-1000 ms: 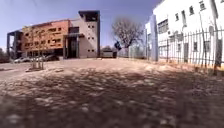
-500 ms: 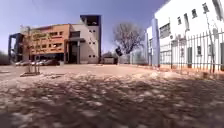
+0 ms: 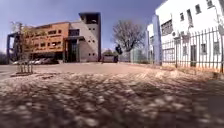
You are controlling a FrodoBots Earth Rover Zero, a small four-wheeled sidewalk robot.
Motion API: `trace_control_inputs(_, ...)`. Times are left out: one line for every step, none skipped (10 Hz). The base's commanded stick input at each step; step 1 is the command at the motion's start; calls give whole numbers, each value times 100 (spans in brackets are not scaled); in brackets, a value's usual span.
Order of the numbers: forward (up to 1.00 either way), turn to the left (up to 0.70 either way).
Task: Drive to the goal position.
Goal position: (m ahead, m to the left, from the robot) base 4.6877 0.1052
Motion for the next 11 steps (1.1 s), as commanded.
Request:
trace_control_inputs(100, 0)
trace_control_inputs(100, 0)
trace_control_inputs(100, 0)
trace_control_inputs(100, 0)
trace_control_inputs(100, 0)
trace_control_inputs(100, 0)
trace_control_inputs(100, 0)
trace_control_inputs(100, 0)
trace_control_inputs(100, 0)
trace_control_inputs(100, 0)
trace_control_inputs(100, 0)
